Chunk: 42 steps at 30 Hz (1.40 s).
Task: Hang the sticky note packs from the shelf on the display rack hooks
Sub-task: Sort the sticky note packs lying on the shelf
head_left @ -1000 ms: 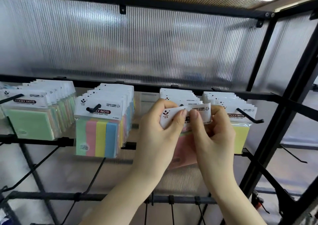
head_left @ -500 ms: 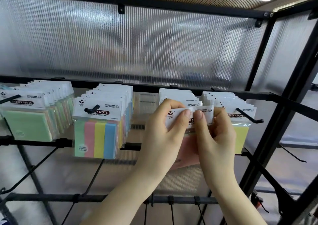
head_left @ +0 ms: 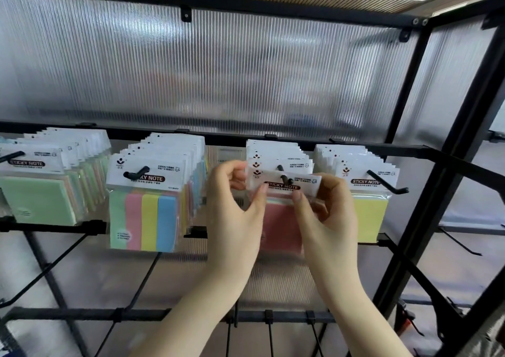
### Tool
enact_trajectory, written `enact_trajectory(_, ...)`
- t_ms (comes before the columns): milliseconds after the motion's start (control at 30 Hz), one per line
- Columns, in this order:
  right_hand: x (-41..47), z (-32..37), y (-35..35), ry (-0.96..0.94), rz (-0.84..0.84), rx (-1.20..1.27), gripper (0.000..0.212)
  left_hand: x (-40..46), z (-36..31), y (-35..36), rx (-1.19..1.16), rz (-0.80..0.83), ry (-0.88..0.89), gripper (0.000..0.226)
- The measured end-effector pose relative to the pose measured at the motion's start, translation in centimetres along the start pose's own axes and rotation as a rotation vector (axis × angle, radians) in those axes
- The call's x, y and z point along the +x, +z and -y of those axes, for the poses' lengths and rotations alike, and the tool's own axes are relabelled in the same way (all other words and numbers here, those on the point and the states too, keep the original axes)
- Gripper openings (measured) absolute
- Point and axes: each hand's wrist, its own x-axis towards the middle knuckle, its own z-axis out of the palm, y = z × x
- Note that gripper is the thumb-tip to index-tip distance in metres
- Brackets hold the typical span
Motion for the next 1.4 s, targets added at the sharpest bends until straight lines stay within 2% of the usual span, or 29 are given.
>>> enact_trajectory(67,0.0,-0.4,0.1,0.012,-0.006,-0.050,0.030,-0.1,0.6,0.2,-0.005,-0.013,-0.051,0.034)
enact_trajectory(167,0.3,-1.0,0.4,-0.069,-0.031,-0.254,0.038,-0.1,1.4,0.5,0.020,-0.001,-0.077,0.023)
enact_trajectory(267,0.6,-1.5,0.8,-0.138,-0.053,-0.385,0.031,0.1,2.0,0.8,0.055,-0.018,-0.064,0.020)
enact_trajectory(500,1.1,-1.5,0.4,-0.144,0.032,-0.398,0.030,-0.1,2.0,1.6,0.037,-0.090,-0.121,0.021)
enact_trajectory(667,0.1,-1.1,-0.5,-0.160,0.079,-0.359,0.039,-1.0,1.6,1.2,0.007,-0.114,-0.113,0.019)
enact_trajectory(767,-0.8,-1.0,-1.1,-0.160,0.129,-0.320,0.043,-1.8,1.8,0.7,0.006,-0.081,-0.134,0.012)
enact_trajectory(867,-1.6,-1.0,-1.6,-0.187,0.157,-0.306,0.039,-3.1,2.4,-0.3,0.101,-0.061,-0.127,0.002)
enact_trajectory(967,-2.3,-1.0,-1.7,-0.168,0.142,-0.300,0.037,-4.6,3.0,-1.8,0.187,-0.011,-0.148,0.005)
enact_trajectory(1100,-3.8,-0.7,-1.7,-0.048,0.113,-0.291,0.035,-6.0,3.5,-4.7,0.258,0.103,-0.215,0.011)
enact_trajectory(1300,-7.1,0.4,-0.5,0.040,-0.018,-0.330,0.026,-6.5,3.6,-11.1,0.281,0.232,-0.209,0.021)
enact_trajectory(1400,-9.4,1.9,1.5,0.005,-0.044,-0.344,0.026,-6.4,3.6,-15.1,0.292,0.300,-0.234,0.022)
